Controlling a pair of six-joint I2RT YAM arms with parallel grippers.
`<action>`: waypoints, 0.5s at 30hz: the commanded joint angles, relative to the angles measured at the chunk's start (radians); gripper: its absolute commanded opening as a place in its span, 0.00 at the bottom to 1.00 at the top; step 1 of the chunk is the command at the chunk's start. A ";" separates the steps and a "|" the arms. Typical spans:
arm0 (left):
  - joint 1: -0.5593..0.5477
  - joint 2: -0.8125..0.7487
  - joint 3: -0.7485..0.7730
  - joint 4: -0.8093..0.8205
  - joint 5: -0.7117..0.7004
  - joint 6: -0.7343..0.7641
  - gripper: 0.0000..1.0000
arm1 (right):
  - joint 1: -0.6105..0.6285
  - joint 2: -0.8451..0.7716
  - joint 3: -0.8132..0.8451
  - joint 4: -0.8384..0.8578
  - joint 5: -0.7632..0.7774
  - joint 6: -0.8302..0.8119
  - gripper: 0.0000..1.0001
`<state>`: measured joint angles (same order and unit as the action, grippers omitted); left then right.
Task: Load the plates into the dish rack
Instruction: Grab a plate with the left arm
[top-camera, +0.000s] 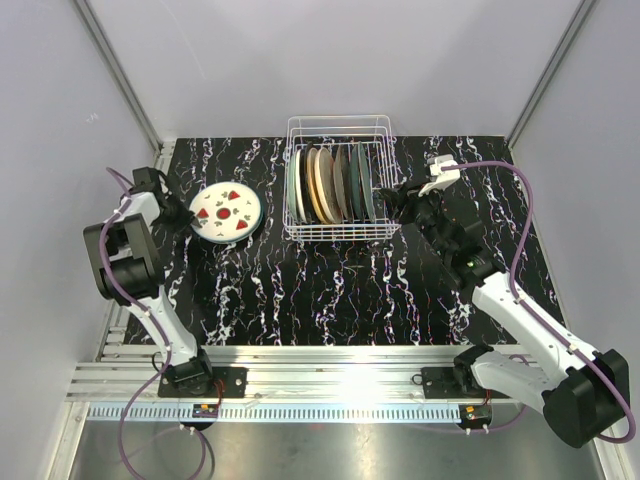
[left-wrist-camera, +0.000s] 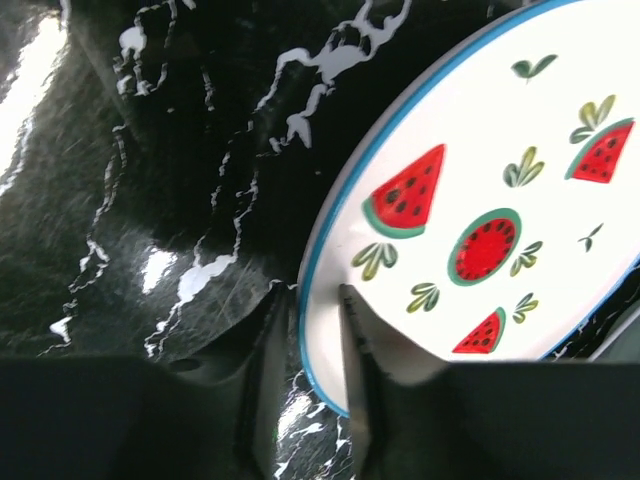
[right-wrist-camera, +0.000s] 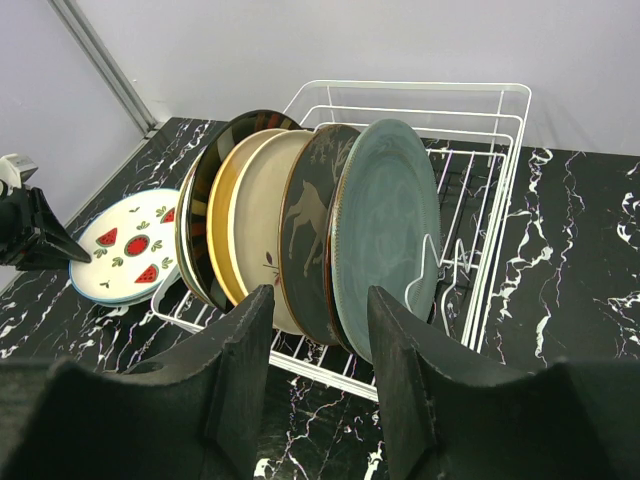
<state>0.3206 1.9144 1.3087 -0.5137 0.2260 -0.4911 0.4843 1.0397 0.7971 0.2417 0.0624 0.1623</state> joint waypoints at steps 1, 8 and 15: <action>0.003 0.023 0.018 0.012 -0.047 0.020 0.23 | 0.000 -0.001 0.004 0.034 0.016 -0.004 0.50; 0.000 -0.034 0.008 -0.051 -0.063 0.031 0.00 | 0.005 0.013 0.022 -0.001 -0.003 -0.010 0.50; -0.005 -0.213 -0.034 -0.077 -0.076 0.032 0.00 | 0.019 0.034 0.053 -0.042 -0.032 -0.018 0.50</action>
<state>0.3222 1.8221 1.2873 -0.5617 0.2047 -0.4927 0.4919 1.0702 0.8021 0.2066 0.0570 0.1562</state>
